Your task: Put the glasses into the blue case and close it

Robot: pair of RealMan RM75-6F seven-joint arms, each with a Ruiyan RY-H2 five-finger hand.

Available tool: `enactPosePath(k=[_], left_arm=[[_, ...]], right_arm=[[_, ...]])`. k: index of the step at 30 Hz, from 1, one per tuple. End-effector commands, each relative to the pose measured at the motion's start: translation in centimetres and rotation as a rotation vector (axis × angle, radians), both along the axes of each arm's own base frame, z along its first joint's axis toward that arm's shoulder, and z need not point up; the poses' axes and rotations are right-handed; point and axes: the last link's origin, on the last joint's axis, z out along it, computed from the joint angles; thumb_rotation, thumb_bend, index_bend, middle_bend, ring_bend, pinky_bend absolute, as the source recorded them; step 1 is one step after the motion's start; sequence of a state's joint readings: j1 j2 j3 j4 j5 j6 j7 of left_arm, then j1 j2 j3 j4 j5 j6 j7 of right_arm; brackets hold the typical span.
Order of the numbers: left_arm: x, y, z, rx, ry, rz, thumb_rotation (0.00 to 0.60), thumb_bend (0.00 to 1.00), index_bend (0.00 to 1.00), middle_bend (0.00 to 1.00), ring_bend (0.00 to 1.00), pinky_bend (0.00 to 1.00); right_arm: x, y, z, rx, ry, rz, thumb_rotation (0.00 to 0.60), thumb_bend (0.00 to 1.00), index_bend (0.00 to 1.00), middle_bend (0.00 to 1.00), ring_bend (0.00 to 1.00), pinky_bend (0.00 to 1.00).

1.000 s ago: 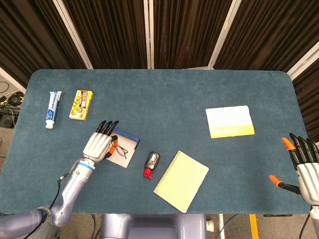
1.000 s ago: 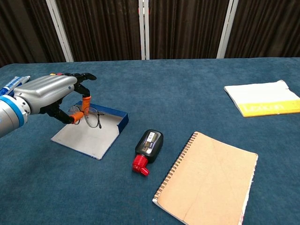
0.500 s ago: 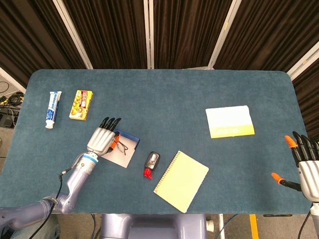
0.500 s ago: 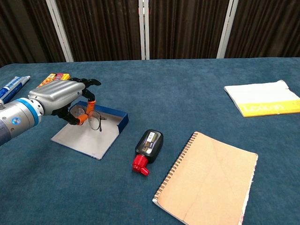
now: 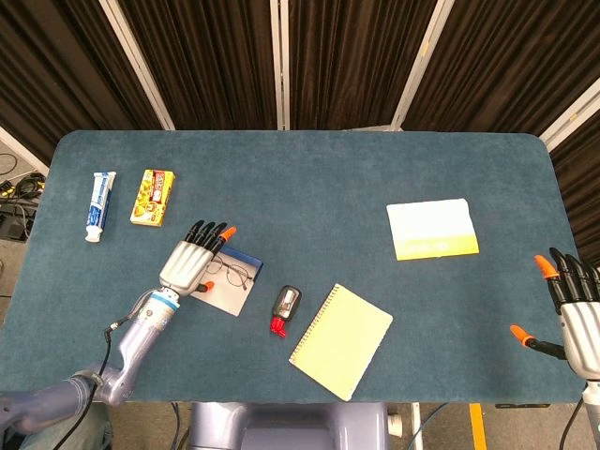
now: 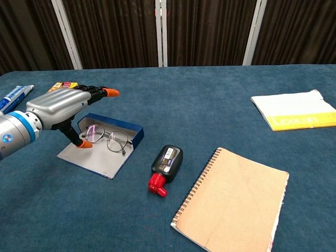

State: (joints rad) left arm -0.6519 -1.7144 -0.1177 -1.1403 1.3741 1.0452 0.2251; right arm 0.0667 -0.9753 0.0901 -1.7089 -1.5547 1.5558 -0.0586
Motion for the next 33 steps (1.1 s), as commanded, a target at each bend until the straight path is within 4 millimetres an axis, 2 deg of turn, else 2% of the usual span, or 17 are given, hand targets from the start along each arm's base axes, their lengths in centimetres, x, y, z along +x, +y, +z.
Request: enactPosePath(k=[1, 19, 33], left_arm=[[0.1, -0.1, 0.3, 0.004, -0.013, -0.011, 0.6, 0.13, 0.0, 0.0, 0.0, 0.0], [1.8, 2.5, -2.0, -0.013, 0.051, 0.013, 0.6, 0.12, 0.0, 0.0, 0.0, 0.0], [2.8, 4.3, -3.0, -0.011, 0.058, 0.027, 0.6, 0.13, 0.0, 0.0, 0.0, 0.0]], right_arm=[[0.0, 0.0, 0.0, 0.001, -0.003, 0.0, 0.6, 0.0, 0.0, 0.0, 0.0, 0.0], [-0.3, -0.2, 0.0, -0.004, 0.002, -0.012, 0.6, 0.0, 0.0, 0.0, 0.0, 0.0], [-0.6, -0.6, -0.1, -0.005, 0.008, -0.033, 0.6, 0.0, 0.0, 0.0, 0.0, 0.0]])
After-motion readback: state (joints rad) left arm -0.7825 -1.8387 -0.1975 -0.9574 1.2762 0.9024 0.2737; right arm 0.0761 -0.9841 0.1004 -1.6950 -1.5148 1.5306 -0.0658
